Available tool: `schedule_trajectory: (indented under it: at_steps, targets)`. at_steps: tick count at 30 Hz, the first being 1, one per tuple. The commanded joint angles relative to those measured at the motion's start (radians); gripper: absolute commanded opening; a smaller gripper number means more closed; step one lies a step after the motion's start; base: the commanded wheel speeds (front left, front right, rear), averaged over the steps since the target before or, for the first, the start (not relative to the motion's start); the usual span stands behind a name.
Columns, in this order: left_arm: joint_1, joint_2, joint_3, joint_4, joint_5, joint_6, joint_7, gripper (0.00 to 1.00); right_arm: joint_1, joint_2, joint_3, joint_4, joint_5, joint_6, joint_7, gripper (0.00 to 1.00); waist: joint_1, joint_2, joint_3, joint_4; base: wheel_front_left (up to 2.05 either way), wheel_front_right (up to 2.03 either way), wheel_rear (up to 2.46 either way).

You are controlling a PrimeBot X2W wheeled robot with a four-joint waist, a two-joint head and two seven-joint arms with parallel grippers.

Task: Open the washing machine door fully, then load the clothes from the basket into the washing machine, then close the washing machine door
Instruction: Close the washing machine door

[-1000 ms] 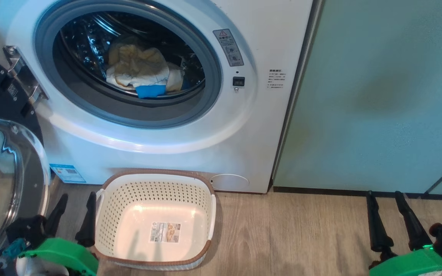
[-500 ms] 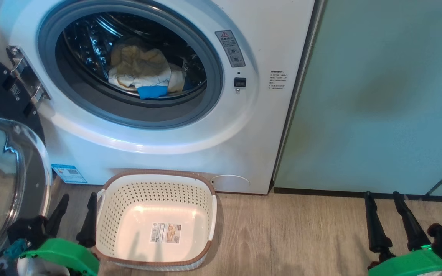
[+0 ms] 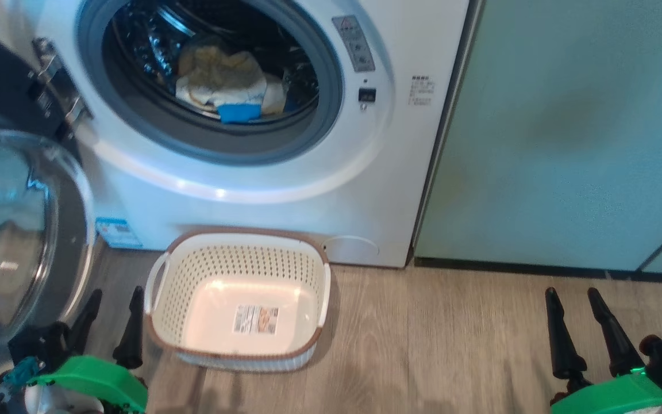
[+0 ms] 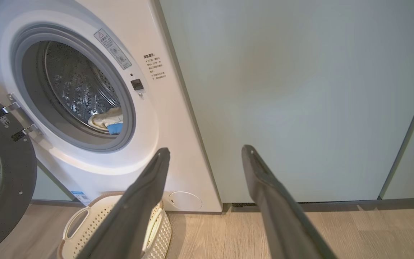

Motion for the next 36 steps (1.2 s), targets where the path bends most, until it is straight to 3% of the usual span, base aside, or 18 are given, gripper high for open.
schedule_trajectory:
  at_steps: [1,14,29,36]
  targets:
    - [-0.041,0.019,0.050,-0.030,0.004,-0.001,-0.007,1.00,-0.028,-0.014,0.021,-0.027,-0.001,-0.003,-0.007,1.00,0.0000,0.0000,0.000,0.000,-2.36,1.82,0.54]
    - [-0.039,0.026,0.040,-0.035,0.005,-0.001,-0.007,1.00,-0.030,-0.011,0.017,-0.025,-0.002,-0.003,-0.007,1.00,0.0000,0.0000,0.002,-0.005,-1.63,1.28,0.34]
    - [-0.034,0.016,0.038,-0.039,0.017,-0.001,-0.007,1.00,-0.023,-0.011,0.011,-0.027,-0.003,-0.003,-0.007,1.00,0.0000,0.0000,-0.004,0.000,-0.09,0.09,0.00]
    - [-0.034,-0.006,0.046,-0.030,0.030,-0.001,-0.007,1.00,-0.016,-0.014,0.010,-0.025,-0.002,-0.003,-0.007,1.00,0.0000,0.0000,-0.018,0.041,0.00,0.00,0.00]
